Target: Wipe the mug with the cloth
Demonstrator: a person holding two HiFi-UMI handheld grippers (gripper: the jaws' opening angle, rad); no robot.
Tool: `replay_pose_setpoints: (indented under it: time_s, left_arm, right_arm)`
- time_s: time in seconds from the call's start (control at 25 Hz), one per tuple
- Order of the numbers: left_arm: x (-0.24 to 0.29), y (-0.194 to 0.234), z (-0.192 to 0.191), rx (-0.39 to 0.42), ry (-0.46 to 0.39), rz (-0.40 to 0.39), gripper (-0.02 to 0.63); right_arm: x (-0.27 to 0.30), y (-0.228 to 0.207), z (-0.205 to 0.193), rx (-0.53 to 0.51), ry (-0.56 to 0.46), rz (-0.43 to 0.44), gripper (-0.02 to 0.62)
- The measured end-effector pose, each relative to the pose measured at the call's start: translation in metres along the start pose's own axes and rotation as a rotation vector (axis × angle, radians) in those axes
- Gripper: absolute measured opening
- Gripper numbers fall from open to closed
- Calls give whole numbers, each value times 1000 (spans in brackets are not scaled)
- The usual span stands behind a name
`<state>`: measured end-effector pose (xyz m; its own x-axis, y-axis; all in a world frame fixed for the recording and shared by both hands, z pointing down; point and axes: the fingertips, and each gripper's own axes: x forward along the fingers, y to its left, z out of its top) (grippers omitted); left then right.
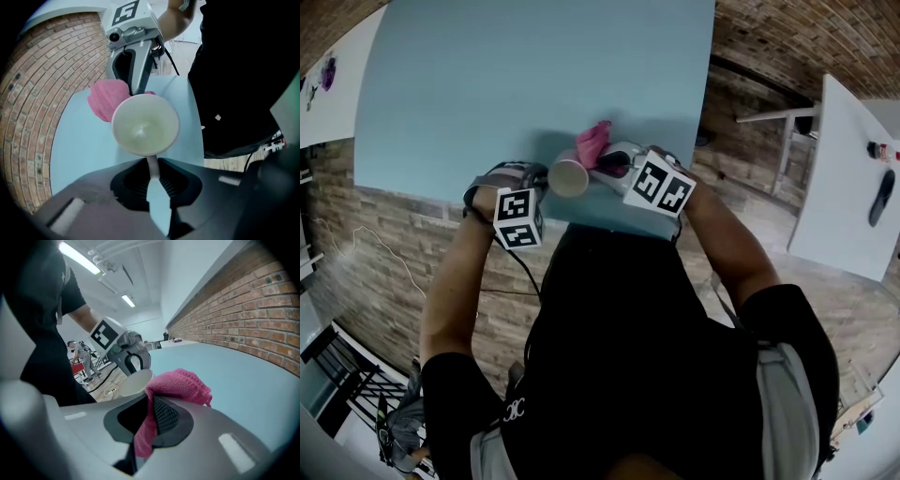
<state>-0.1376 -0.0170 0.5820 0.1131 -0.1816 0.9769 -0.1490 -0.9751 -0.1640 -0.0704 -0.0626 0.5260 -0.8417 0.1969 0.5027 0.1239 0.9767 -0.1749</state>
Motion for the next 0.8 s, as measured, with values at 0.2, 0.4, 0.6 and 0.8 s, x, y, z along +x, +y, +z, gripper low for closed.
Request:
replay_pose_setpoints:
  time_s: [0.2, 0.4, 0.6, 0.8]
  left_arm:
    - [2, -3, 2, 17, 3, 1, 46]
    - [6, 2, 2, 42, 24, 50, 46]
    - [6, 5, 12, 45, 11, 64, 46]
    - [6, 4, 15, 53, 16, 74, 46]
  right_arm:
    - [12, -5, -24, 26, 70, 9, 35]
    - [-2, -14, 8, 132, -50, 62, 35]
    - [-6, -14, 45, 108, -98, 130, 35]
    - [16, -24, 21, 175, -1, 188, 35]
